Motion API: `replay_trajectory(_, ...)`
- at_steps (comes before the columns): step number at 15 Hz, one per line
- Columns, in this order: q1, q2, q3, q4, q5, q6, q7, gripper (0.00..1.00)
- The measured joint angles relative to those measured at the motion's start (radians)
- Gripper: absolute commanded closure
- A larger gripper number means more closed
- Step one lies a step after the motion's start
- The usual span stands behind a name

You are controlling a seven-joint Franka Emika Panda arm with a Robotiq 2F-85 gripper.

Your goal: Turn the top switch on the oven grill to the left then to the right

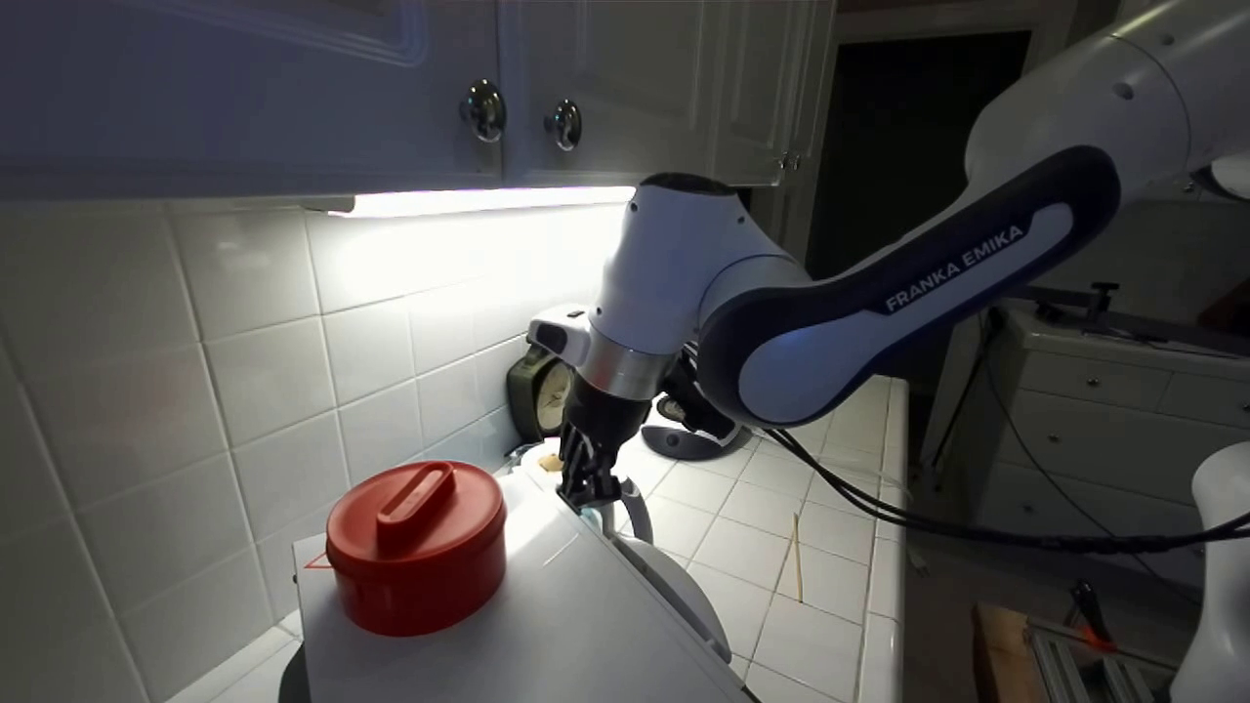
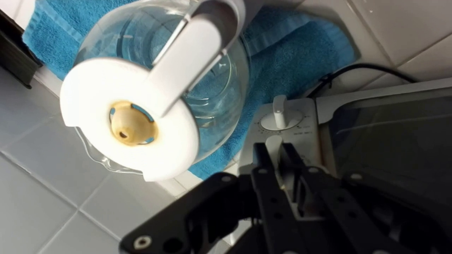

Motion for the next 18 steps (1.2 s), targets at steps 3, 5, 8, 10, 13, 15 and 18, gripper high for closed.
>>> replay_trajectory(3, 0.0, 0.0, 0.006, 0.0, 0.0, -0.002, -0.039, 0.92)
replay_trajectory(5, 0.001, -0.001, 0.008, 0.0, -0.003, -0.005, -0.057, 0.92)
replay_trajectory(8, 0.005, -0.002, 0.012, 0.0, -0.042, -0.01, -0.06, 0.92)
replay_trajectory(10, 0.011, -0.004, 0.013, 0.0, -0.077, -0.019, -0.059, 0.93)
replay_trajectory(13, 0.014, -0.008, 0.021, -0.001, -0.103, -0.039, -0.059, 0.93)
replay_trajectory(15, 0.016, -0.013, 0.024, -0.001, -0.105, -0.055, -0.059, 0.93)
replay_trajectory(18, 0.022, -0.018, 0.027, -0.002, -0.117, -0.077, -0.057, 0.93)
